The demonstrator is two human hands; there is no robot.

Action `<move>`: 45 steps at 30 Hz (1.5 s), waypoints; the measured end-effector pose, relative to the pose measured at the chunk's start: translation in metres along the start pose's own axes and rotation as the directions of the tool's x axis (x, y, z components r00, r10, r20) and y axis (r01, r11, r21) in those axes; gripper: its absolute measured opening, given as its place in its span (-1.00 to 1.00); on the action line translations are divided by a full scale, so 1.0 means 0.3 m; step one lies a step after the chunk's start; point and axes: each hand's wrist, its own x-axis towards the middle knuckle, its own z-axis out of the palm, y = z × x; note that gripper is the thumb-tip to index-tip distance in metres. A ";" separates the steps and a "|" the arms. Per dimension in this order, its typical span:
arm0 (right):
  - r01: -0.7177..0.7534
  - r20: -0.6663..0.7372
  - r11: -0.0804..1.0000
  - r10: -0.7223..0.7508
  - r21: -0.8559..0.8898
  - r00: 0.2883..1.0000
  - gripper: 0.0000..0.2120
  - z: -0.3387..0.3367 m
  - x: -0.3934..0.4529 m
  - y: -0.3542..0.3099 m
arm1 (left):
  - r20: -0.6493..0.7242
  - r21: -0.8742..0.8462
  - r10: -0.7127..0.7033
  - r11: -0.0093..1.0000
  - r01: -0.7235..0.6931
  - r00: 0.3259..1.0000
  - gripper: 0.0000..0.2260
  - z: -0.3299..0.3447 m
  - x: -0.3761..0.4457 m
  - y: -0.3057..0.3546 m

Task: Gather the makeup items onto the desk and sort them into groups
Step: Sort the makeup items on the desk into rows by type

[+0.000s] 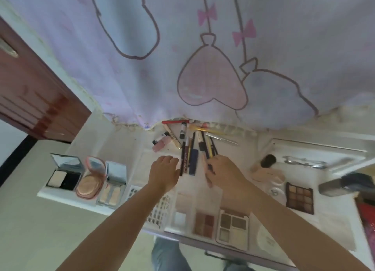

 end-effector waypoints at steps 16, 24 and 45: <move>-0.147 0.009 0.945 0.156 -0.292 0.988 -0.58 0.182 0.534 -0.347 | 0.077 -0.019 0.185 0.983 -0.184 0.980 -0.63 -0.125 0.184 -0.573; -0.058 0.048 0.879 0.092 -0.473 0.995 -0.51 0.188 0.563 -0.320 | 0.130 -0.107 0.135 0.987 -0.121 0.982 -0.65 -0.147 0.199 -0.622; 0.153 -0.072 0.959 -0.140 0.239 0.988 -0.87 0.067 0.509 -0.417 | 0.113 -0.675 -0.087 0.724 0.141 0.990 -0.75 -0.195 0.141 -0.542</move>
